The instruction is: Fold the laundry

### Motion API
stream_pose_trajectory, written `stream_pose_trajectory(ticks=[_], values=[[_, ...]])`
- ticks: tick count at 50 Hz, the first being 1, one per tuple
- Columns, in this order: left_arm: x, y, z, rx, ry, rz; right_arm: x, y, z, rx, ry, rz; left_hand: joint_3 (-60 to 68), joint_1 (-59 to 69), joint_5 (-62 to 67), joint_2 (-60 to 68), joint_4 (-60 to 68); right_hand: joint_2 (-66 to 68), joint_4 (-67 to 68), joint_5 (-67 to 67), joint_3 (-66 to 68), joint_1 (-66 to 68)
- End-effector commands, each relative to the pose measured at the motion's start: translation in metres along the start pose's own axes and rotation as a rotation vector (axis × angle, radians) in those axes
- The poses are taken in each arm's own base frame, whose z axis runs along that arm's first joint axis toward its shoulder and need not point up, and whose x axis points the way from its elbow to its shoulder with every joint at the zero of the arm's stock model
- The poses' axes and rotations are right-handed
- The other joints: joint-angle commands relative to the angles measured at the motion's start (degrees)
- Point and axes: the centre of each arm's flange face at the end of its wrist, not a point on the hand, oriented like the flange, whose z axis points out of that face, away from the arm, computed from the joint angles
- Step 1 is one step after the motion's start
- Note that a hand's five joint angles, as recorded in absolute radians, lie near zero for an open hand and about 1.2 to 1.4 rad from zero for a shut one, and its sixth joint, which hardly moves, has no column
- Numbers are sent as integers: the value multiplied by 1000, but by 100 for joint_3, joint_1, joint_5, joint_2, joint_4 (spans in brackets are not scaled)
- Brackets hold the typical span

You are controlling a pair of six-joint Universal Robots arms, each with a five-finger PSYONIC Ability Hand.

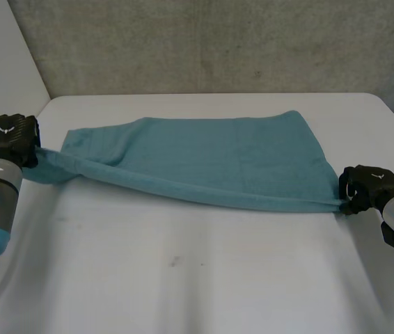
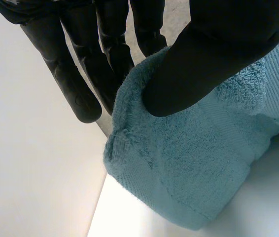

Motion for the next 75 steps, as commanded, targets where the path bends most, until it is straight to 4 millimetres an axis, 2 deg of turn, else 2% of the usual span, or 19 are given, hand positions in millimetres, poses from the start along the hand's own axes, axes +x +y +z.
stream_pose_trajectory(ticks=[1,10,13,15,21,26,34,43,50,56,59,63,64,65,66,67,69,72,75], values=[[0,0,0,0,-1,0,4,-2,3,7,12,0,1029,1130,1059,1018,1023,2593,2664,2574,2678,3362],[3,1,-3,-16,12,7,5,-8,-1,-15,10,-21,1029,1130,1059,1018,1023,2598,2668,2578,2683,3367],[5,0,-10,-37,25,15,5,-27,-13,15,11,-74,1029,1130,1059,1018,1023,2598,2668,2578,2683,3367],[-1,-8,-21,-60,27,17,2,-48,-37,12,8,-174,1029,1130,1059,1018,1023,2598,2668,2578,2683,3367],[-6,-21,-41,-122,45,18,4,-58,-67,-80,-5,-361,1029,1130,1059,1018,1023,2598,2668,2578,2683,3367],[-28,-55,-75,-137,40,36,14,-88,-121,-147,30,-566,1029,1130,1059,1018,1023,2598,2668,2578,2683,3367],[-42,-80,-105,-63,99,48,14,-119,-161,-56,25,-632,1029,1130,1059,1018,1023,2598,2668,2578,2683,3367],[-30,-48,-103,-154,170,60,16,-104,-144,-73,-48,-594,1029,1130,1059,1018,1023,2598,2668,2578,2683,3367],[-13,4,-63,-272,240,108,17,-73,-86,-146,-74,-575,1029,1130,1059,1018,1023,2598,2668,2578,2683,3367],[10,6,-34,-224,290,132,-2,-81,-54,-119,-34,-635,1029,1130,1059,1018,1023,2598,2668,2578,2683,3367],[18,-10,-9,-147,260,151,-8,-104,-36,-42,41,-671,1029,1130,1059,1018,1023,2598,2668,2578,2683,3367],[16,-70,30,62,150,153,-8,-182,-27,240,219,-685,1029,1130,1059,1018,1023,2598,2668,2578,2683,3367],[16,-70,30,62,149,153,-6,-215,-33,364,285,-671,1029,1130,1059,1018,1023,2598,2668,2578,2683,3367],[14,-99,39,167,112,147,-6,-215,-34,365,286,-671,1029,1130,1059,1018,1023,2598,2668,2578,2683,3367],[6,-131,47,292,63,133,-3,-244,-41,483,344,-657,1029,1130,1059,1018,1023,2598,2668,2578,2683,3367],[6,-131,47,293,63,133,-3,-244,-41,484,345,-657,1029,1130,1059,1018,1023,2598,2668,2578,2683,3367],[-10,-190,52,550,-41,80,-1,-293,-60,722,431,-624,1029,1130,1059,1018,1023,2598,2668,2578,2683,3367],[-19,-214,48,658,-84,43,0,-324,-89,898,492,-593,1029,1130,1059,1018,1023,2598,2668,2578,2683,3367],[-37,-246,39,803,-159,-15,-1,-329,-101,943,506,-591,1029,1130,1059,1018,1023,2598,2668,2578,2683,3367]])
